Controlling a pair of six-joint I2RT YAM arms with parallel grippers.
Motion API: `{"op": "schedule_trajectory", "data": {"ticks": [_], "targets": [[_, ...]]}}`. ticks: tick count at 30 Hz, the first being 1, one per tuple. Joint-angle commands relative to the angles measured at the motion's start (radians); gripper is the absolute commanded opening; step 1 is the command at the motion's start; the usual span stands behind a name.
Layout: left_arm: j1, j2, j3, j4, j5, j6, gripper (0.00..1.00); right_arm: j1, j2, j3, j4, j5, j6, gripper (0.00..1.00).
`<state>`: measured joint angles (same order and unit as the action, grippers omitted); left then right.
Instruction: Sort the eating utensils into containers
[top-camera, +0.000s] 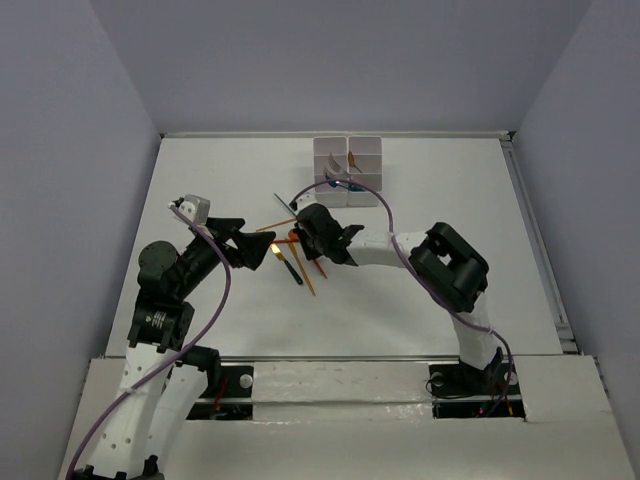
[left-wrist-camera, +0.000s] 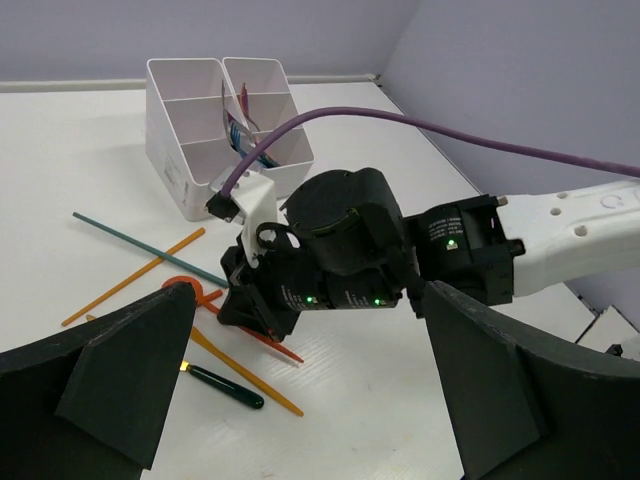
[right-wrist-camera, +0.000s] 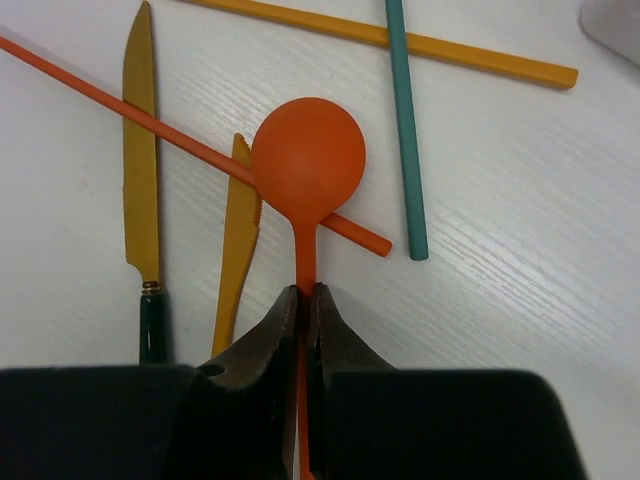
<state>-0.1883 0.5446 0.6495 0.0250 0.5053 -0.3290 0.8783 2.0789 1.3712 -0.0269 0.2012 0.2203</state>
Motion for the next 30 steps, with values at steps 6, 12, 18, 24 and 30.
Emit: {"op": "schedule_trajectory", "data": {"ticks": [6, 12, 18, 24, 30], "targets": [[-0.002, -0.005, 0.025, 0.039, 0.015, 0.001, 0.99, 0.007, -0.255, -0.037, 0.082, -0.051, -0.029, 0.0], [-0.002, 0.005, 0.027, 0.038, 0.01, -0.001, 0.99, -0.018, -0.383, -0.093, 0.201, 0.047, -0.062, 0.0], [-0.002, 0.02, 0.027, 0.035, -0.002, -0.004, 0.99, -0.204, -0.422, -0.168, 0.508, 0.076, -0.059, 0.0], [-0.002, 0.043, 0.03, 0.018, -0.047, -0.01, 0.99, -0.341, -0.324, -0.166, 0.821, 0.107, -0.105, 0.0], [-0.002, 0.072, 0.035, 0.016, -0.05, -0.01, 0.99, -0.446, -0.148, -0.058, 0.961, 0.095, -0.127, 0.0]]}}
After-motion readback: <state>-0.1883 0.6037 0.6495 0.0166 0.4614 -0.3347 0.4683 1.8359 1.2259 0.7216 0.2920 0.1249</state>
